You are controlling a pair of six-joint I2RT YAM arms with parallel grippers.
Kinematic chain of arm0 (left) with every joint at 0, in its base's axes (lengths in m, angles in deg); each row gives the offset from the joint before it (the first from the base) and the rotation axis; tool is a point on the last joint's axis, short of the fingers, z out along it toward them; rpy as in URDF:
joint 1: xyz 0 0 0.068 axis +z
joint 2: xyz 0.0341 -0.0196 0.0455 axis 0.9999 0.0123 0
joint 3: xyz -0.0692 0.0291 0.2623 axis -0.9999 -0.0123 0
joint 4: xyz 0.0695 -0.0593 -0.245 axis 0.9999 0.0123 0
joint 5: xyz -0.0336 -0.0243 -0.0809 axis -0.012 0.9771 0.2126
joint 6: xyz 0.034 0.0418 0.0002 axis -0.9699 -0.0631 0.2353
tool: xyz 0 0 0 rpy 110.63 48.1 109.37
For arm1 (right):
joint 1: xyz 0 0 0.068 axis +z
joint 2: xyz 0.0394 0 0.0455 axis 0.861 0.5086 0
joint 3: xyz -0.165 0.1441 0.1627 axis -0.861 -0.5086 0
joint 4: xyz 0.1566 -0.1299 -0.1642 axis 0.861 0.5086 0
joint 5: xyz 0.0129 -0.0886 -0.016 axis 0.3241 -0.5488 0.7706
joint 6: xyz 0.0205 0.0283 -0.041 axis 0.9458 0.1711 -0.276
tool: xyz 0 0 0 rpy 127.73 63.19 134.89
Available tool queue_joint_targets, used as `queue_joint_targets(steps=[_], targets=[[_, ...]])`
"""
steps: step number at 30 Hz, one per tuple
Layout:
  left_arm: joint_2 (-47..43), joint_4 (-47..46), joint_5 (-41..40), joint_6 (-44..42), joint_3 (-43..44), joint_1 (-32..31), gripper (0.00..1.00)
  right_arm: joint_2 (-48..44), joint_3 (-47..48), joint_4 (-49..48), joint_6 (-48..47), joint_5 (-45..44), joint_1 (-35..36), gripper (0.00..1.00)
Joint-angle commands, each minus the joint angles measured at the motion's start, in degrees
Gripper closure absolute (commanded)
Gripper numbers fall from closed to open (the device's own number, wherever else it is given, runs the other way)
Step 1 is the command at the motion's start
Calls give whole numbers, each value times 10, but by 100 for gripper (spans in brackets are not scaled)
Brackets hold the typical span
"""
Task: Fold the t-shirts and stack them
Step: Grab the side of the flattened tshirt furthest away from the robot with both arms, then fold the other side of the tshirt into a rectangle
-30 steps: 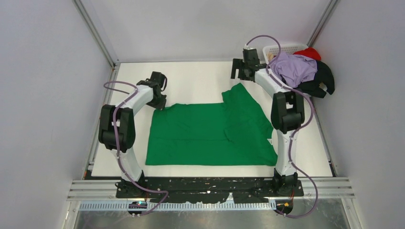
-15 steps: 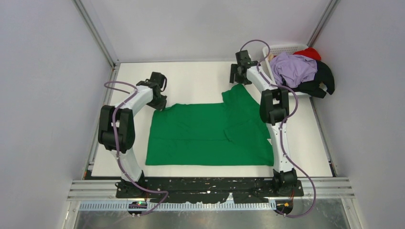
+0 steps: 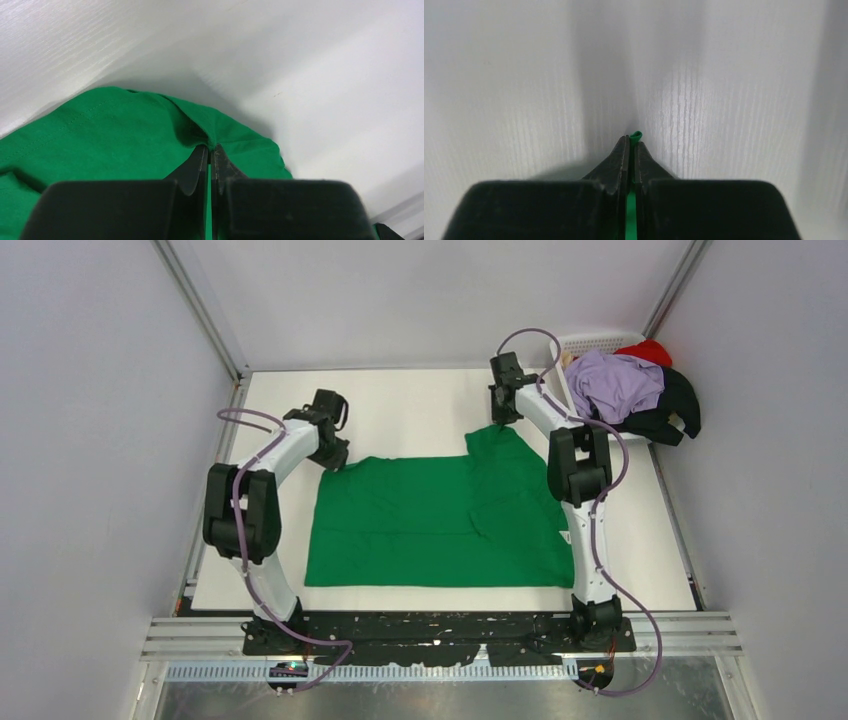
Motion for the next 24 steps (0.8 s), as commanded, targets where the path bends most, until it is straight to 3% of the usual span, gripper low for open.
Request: queue_joint_targets(steps=[1, 12, 16, 24], targets=[[-41, -1, -1, -22, -3, -1, 100, -97, -56, -53, -43, -16, 5, 95], [-118, -21, 9, -84, -61, -3, 100, -319, -311, -143, -85, 21, 25, 95], [-146, -38, 37, -106, -96, -4, 100, -397, -403, -139, -86, 8, 45, 95], [-218, -31, 43, -120, -162, -10, 100, -518, -477, -66, -94, -72, 90, 95]])
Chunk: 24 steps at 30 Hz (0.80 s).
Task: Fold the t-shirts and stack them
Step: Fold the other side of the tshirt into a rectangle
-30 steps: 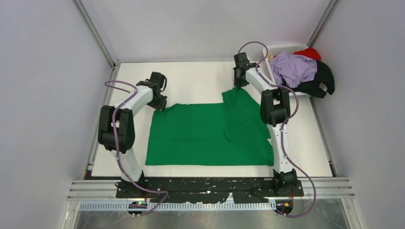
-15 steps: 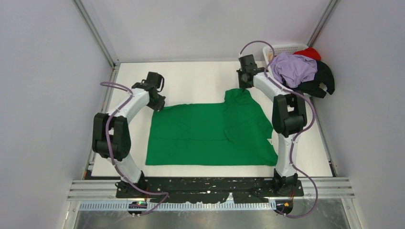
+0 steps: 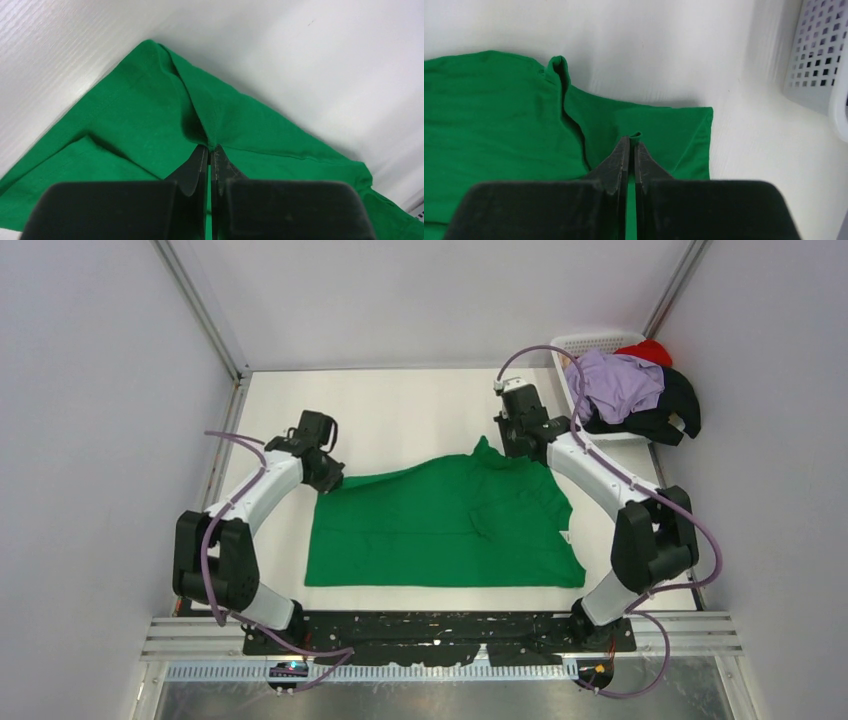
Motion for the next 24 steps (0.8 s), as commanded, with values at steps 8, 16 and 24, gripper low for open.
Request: queue_joint_targets(steps=[8, 16, 24], targets=[[-114, 2, 4, -31, -75, -3, 100, -157, -57, 115, 9, -84, 59, 95], [-148, 45, 18, -56, -88, -3, 100, -246, -95, 207, 22, -90, 74, 95], [-206, 80, -10, -80, -95, -1, 100, -284, -112, 239, 20, -59, 79, 95]])
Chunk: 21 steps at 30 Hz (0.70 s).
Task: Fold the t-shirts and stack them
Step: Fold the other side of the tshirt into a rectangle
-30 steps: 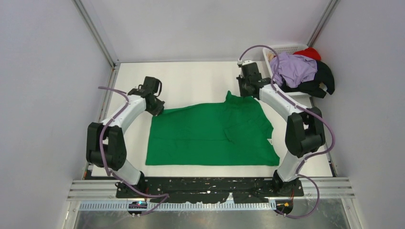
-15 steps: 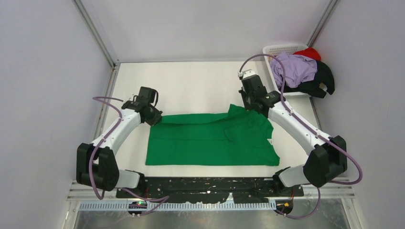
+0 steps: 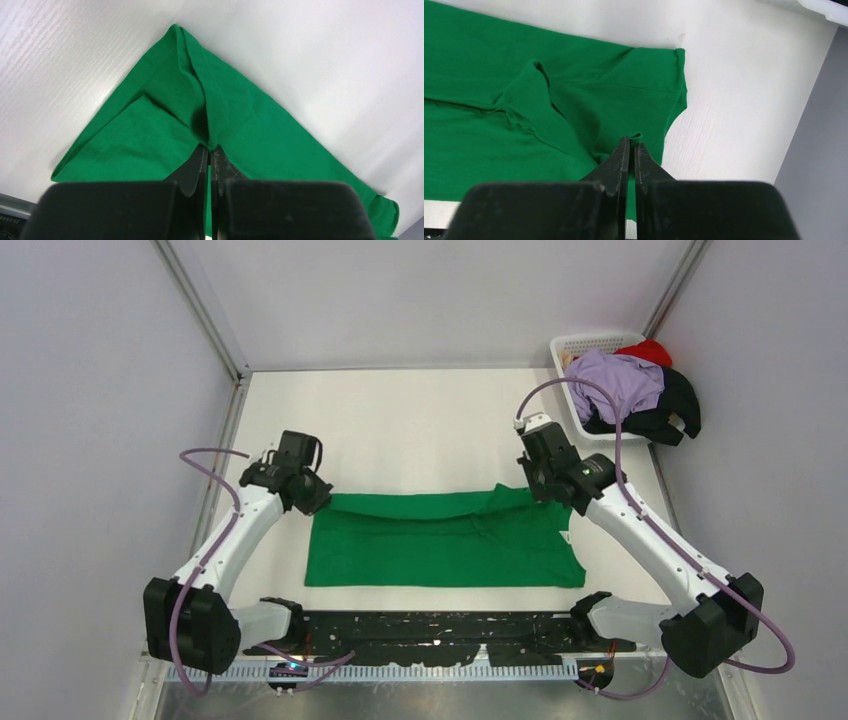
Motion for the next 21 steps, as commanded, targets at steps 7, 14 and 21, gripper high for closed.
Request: queue_joint_targets(steps=[7, 14, 21], targets=[[-7, -8, 19, -44, -52, 1, 100, -31, -65, 12, 25, 30, 20, 94], [-8, 23, -7, -34, -72, 1, 66, 24, -27, 82, 25, 157, 111, 68], [-41, 89, -72, -43, -14, 1, 5, 17, 0, 130, 30, 205, 119, 3]])
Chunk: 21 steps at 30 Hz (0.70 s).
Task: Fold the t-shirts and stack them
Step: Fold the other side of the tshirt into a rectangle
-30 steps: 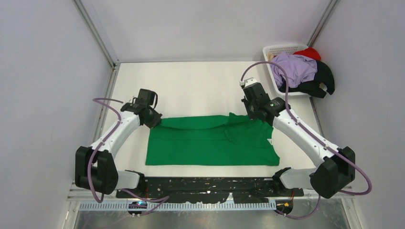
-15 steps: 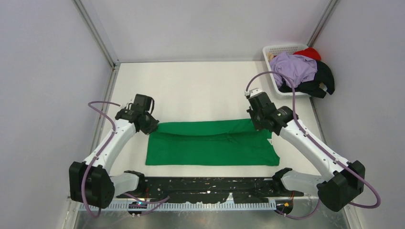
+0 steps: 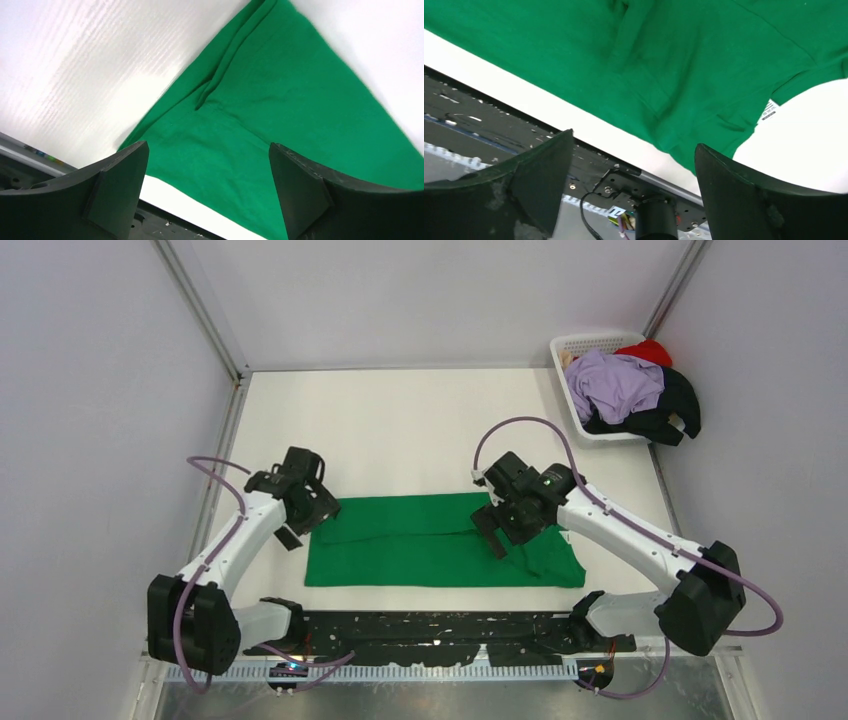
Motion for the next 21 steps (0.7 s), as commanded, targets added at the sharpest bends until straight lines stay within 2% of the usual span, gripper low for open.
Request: queue_joint_targets(steps=[1, 5, 7, 10, 15, 18, 21], targets=[[-32, 28, -42, -20, 60, 1, 2, -50, 41, 16, 0, 10, 4, 3], [-13, -47, 55, -82, 79, 1, 0, -73, 11, -85, 53, -85, -3, 5], [15, -90, 129, -102, 84, 0, 1, -67, -18, -152, 78, -57, -22, 5], [63, -136, 218, -116, 87, -7, 0, -40, -61, -230, 118, 43, -78, 5], [125, -156, 229, -131, 81, -43, 0, -13, -146, -303, 236, 104, -168, 5], [156, -165, 237, -144, 60, -44, 0, -3, -197, -338, 273, 110, -196, 4], [165, -195, 240, -151, 18, -48, 0, 46, -216, -394, 291, 129, -224, 5]])
